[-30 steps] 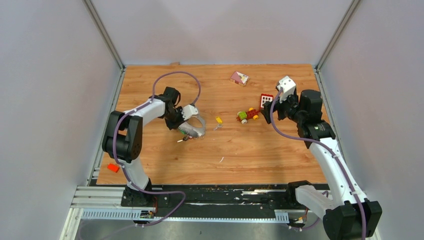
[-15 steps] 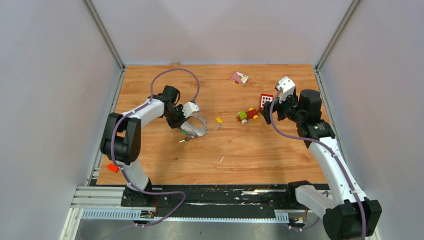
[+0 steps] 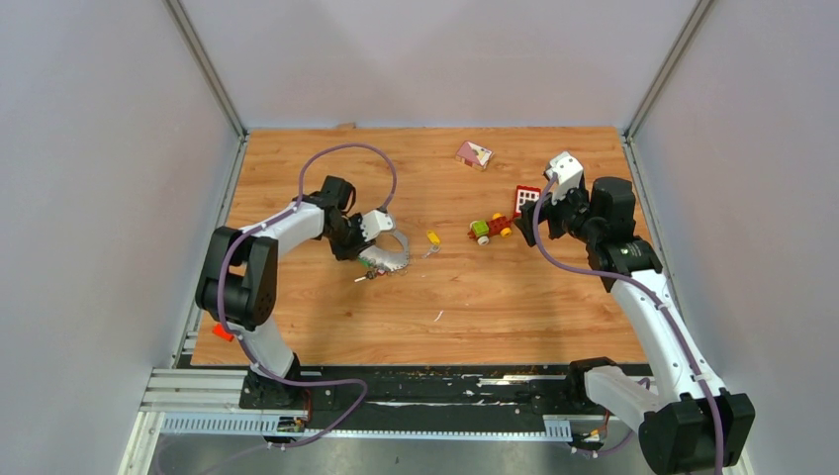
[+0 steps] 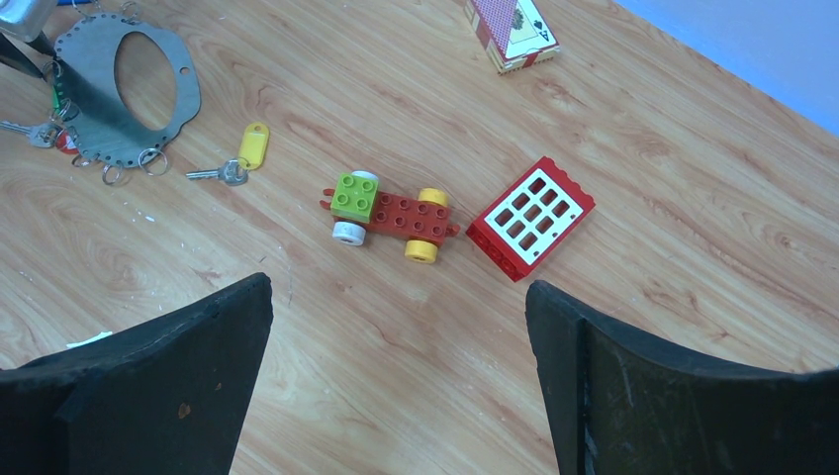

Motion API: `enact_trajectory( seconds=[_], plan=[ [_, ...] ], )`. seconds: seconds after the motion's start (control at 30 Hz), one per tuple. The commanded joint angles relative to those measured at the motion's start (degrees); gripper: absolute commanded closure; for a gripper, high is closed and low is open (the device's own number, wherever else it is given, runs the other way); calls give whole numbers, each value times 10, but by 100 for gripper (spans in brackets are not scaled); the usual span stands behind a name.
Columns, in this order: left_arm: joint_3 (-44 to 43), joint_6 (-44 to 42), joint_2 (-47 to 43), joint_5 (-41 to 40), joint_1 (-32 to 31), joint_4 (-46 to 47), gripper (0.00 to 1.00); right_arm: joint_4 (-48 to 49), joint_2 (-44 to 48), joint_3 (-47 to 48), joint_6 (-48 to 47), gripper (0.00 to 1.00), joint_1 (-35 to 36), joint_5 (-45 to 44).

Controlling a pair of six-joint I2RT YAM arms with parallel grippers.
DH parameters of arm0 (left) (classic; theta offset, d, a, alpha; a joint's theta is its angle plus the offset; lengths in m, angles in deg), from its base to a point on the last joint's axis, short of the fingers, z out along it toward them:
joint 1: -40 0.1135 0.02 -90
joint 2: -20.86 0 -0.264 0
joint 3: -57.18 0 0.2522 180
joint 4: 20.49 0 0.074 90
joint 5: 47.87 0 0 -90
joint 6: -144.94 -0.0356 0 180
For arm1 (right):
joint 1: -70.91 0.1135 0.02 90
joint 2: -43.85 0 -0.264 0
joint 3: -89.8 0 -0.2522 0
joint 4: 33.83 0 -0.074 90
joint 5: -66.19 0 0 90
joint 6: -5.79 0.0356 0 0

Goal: Put the keys on the keyring

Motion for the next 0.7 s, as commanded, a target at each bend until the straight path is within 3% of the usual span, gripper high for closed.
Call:
enact_trajectory(
  seconds=[0.0, 0.13, 0.33, 0.67],
  plan=[
    [10, -8, 8, -3, -6, 29, 68, 6, -2, 10, -7, 0, 1, 12],
    [18, 4, 11, -1, -9, 43, 75, 4, -3, 11, -8, 0, 1, 14],
    [20, 25, -7, -2, -10, 43, 99, 3, -4, 12, -8, 0, 1, 16],
    [21, 96, -94, 41, -11, 47, 100, 1, -8, 13, -10, 0, 1, 15]
  ],
)
